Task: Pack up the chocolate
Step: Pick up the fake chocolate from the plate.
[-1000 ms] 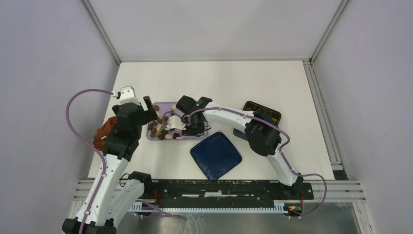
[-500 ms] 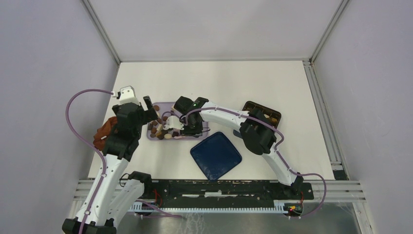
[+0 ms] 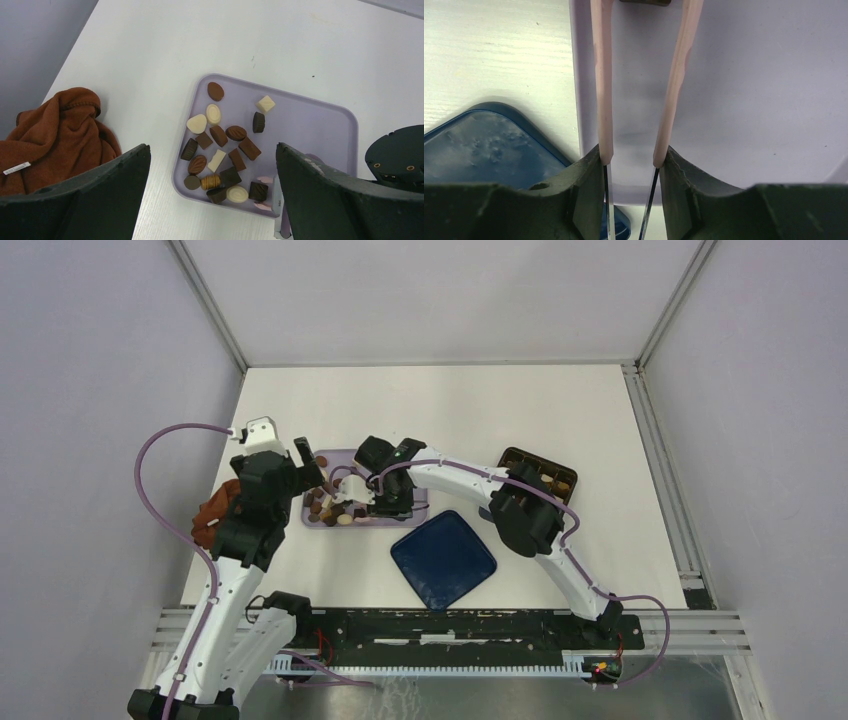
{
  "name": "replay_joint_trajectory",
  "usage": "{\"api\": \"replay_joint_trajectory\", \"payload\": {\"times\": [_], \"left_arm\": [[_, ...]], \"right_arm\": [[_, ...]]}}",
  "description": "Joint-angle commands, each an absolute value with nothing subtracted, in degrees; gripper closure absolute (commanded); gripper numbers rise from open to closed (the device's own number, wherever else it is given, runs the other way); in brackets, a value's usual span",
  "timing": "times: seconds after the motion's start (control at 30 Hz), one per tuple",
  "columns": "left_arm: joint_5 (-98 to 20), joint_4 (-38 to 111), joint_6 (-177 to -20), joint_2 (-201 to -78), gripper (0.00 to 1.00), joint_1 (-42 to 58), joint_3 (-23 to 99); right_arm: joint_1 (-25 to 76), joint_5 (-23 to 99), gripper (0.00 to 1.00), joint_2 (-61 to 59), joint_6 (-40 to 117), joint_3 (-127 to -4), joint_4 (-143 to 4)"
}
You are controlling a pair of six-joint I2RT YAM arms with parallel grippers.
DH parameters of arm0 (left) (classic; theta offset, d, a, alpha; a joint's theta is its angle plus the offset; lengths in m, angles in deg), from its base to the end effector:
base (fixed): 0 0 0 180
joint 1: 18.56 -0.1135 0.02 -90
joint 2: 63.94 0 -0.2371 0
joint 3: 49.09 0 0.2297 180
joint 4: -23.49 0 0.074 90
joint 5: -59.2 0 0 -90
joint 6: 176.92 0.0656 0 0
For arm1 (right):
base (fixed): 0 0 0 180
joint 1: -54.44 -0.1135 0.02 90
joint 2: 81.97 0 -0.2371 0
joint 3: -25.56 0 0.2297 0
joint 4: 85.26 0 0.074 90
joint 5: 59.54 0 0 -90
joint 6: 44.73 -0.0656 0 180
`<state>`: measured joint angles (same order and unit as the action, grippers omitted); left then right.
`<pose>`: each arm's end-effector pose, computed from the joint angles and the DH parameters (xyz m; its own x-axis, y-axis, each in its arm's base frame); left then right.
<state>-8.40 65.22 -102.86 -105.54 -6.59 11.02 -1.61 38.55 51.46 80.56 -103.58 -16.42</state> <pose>0.1854 -0.0138 0.2908 -0.3294 -0.1897 -0.9249 -0.2510 0.9620 -0.1079 0.2450 0.3804 0.1355 0.0514 -0.9478 -0.3147 -0.9977 -0.0350 -0.0577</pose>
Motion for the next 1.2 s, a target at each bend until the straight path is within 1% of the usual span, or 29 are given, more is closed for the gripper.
{"api": "replay_joint_trajectory", "payload": {"times": [0.0, 0.17, 0.27, 0.33, 0.47, 0.77, 1.17], "left_arm": [[-7.9, 63.0, -100.4, -104.8, 0.00, -7.0, 11.1], [-7.8, 63.0, -100.4, -104.9, 0.00, -7.0, 11.1], [-7.7, 63.0, -100.3, -104.9, 0.00, -7.0, 11.1], [-7.7, 62.9, -100.3, -104.8, 0.00, -7.0, 11.1], [-7.7, 63.0, -100.4, -104.9, 0.00, -7.0, 11.0], [-7.9, 63.0, -100.3, -104.9, 0.00, -7.0, 11.0], [-9.2, 62.4, -100.0, -104.2, 0.00, -7.0, 10.7]], "right_arm": [[-1.9, 38.2, 0.54, 52.1, 79.6, -106.2, -16.4], [-1.9, 38.3, 0.57, 52.0, 79.7, -106.1, -16.1], [-1.8, 38.3, 0.63, 51.3, 79.7, -105.7, -16.2], [-1.8, 38.2, 0.70, 50.6, 79.7, -105.4, -16.5], [-1.5, 38.4, 0.76, 48.6, 79.7, -104.0, -17.6], [1.1, 43.0, 0.82, 44.0, 79.0, -100.8, -19.8], [3.8, 47.9, 0.85, 38.2, 79.0, -96.4, -21.0]]}}
